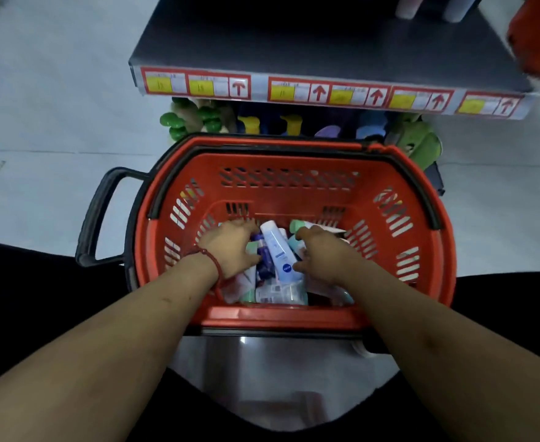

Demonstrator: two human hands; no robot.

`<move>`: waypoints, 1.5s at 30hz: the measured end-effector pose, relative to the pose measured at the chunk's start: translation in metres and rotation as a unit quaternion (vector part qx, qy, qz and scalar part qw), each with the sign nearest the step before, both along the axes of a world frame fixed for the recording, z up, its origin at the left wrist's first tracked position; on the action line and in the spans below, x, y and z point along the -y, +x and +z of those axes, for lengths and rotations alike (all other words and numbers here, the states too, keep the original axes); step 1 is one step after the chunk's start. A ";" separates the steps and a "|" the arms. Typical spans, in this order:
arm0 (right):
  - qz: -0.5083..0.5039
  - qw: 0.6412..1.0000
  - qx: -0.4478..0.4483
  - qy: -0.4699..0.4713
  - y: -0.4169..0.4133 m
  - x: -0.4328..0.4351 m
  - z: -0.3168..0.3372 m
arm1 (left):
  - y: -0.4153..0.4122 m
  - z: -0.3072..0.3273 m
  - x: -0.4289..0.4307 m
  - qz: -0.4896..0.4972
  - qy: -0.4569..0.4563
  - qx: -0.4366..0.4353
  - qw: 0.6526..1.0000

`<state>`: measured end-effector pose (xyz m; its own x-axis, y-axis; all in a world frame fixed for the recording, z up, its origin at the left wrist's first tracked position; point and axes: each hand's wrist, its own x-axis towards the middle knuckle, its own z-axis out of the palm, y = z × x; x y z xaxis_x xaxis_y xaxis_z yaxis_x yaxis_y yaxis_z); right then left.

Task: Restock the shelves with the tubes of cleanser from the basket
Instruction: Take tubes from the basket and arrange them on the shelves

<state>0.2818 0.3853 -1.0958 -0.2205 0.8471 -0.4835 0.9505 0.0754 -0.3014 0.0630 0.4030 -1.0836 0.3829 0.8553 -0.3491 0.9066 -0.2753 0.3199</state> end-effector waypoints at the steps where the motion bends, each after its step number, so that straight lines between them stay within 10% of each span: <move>1: 0.001 1.000 0.007 -0.015 0.003 0.000 -0.010 | -0.002 -0.008 -0.002 -0.005 -0.011 -0.008 1.000; 29: -0.188 0.976 0.045 -0.098 0.035 -0.022 -0.105 | 0.090 -0.114 -0.078 -0.287 0.071 -0.254 0.921; 32: -0.351 0.923 -0.058 -0.148 0.040 -0.031 -0.095 | 0.082 -0.107 -0.086 -0.318 0.083 -0.269 0.905; 36: -0.570 0.738 -0.300 -0.199 0.047 -0.033 -0.070 | 0.058 -0.083 -0.089 -0.277 -0.017 -0.263 0.924; 45: -0.548 0.714 -0.431 -0.061 0.045 -0.021 -0.011 | -0.011 -0.027 -0.059 0.081 -0.192 0.053 0.977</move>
